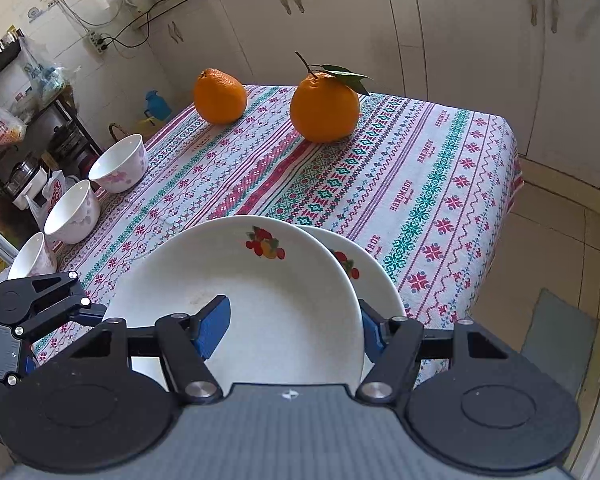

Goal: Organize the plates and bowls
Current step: 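Lift the gripped plate with the right tool over the plate stack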

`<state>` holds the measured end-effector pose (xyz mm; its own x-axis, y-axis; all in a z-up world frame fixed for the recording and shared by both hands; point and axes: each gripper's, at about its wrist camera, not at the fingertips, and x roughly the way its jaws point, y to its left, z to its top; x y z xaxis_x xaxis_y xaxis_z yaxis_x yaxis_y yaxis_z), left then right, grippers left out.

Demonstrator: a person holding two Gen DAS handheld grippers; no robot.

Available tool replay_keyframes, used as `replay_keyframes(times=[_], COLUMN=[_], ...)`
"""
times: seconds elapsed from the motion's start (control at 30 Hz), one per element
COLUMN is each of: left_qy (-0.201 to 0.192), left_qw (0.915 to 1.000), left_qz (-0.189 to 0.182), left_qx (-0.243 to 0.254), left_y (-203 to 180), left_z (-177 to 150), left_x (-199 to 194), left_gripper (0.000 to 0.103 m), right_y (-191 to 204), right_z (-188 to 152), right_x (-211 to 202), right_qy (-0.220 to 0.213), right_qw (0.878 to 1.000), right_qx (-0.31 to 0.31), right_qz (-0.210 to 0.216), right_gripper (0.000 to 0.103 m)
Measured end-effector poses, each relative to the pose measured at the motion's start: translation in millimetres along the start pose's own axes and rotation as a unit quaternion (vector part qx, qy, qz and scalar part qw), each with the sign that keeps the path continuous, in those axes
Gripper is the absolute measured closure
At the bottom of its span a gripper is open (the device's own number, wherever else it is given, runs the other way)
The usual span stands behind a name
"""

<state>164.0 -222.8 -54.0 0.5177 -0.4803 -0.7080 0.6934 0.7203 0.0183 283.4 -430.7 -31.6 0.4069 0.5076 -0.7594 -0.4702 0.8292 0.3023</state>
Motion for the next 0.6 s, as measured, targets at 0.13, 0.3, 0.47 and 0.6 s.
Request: replay_keyframes(times=[0.13, 0.3, 0.47, 0.6], left_qy=[0.004, 0.006, 0.004, 0.002], left_qw=[1.0000, 1.0000, 1.0000, 1.0000], left_qz=[-0.004, -0.005, -0.002, -0.003], left_qx=[-0.001, 0.003, 0.007, 0.007], left_y=[3, 2, 4, 4], left_z=[4, 4, 4, 4], left_x=[8, 11, 12, 12], left_gripper=[0.020, 0.020, 0.020, 0.020], right_y=[-4, -7, -9, -9], right_z=[-4, -9, -12, -14], right_x=[0, -1, -4, -6], right_qy=[0.001, 0.002, 0.002, 0.004], right_qw=[1.000, 1.000, 1.000, 1.000], right_qx=[0.006, 0.012, 0.016, 0.018], right_qz=[-0.003, -0.008, -0.014, -0.021], right_gripper=[0.031, 0.031, 0.031, 0.031])
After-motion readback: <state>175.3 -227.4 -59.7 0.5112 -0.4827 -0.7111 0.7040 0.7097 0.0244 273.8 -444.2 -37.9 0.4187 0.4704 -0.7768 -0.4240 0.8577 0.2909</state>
